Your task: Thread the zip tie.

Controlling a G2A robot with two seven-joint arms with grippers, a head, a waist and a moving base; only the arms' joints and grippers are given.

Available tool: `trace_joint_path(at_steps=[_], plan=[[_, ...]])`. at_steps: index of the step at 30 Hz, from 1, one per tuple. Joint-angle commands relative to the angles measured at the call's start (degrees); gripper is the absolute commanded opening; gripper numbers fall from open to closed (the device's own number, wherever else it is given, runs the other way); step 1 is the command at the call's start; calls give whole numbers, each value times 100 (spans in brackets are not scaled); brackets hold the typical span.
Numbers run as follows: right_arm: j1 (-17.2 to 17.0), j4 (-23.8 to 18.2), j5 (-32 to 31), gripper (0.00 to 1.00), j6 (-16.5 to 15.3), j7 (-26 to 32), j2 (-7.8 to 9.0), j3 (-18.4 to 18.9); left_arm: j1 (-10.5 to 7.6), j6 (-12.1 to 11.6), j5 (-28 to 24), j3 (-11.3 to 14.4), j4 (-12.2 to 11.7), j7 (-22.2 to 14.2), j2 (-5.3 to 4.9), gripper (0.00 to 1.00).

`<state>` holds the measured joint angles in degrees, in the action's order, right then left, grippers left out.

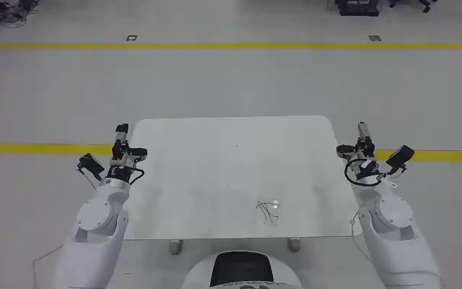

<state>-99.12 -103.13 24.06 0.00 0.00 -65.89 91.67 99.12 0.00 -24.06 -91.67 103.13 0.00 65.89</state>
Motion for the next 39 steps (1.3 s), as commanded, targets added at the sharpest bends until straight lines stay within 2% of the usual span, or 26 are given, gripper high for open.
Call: trace_joint_path(at_steps=[1, 2, 4, 8, 11, 15, 17, 27, 30, 34, 39], plan=[[0, 0, 0, 100, 0, 0, 0, 0, 0, 0, 0, 0, 0, 0, 0, 78], [0, 0, 0, 100, 0, 0, 0, 0, 0, 0, 0, 0, 0, 0, 0, 100], [9, -15, -58, 100, -3, 64, 4, -10, 0, 0, 0, 0, 0, 0, 0, 100], [166, 49, -725, 100, 105, 797, 65, 18, 0, 0, 0, 0, 0, 0, 0, 100], [415, 105, -1256, 100, 252, 1617, 124, -57, 0, 0, 0, 0, 0, 0, 0, 100], [712, 259, -2075, 100, 423, 2691, 193, -382, 0, 0, 0, 0, 0, 0, 0, 100], [804, 355, -2389, 100, 331, 3198, 216, -591, 0, 0, 0, 0, 0, 0, 0, 100], [814, 367, -2442, 100, 319, 3231, 220, -606, 0, 0, 0, 0, 0, 0, 0, 100], [920, 319, -2690, 100, 196, 3339, 237, -636, 0, 0, 0, 0, 0, 0, 0, 100], [1405, 430, -3309, 100, 143, 4063, 292, -807, 0, 0, 0, 0, 0, 0, 0, 100], [2046, 625, -4123, 100, 35, 5124, 330, -1346, 0, 0, 0, 0, 0, 0, 0, 100]])
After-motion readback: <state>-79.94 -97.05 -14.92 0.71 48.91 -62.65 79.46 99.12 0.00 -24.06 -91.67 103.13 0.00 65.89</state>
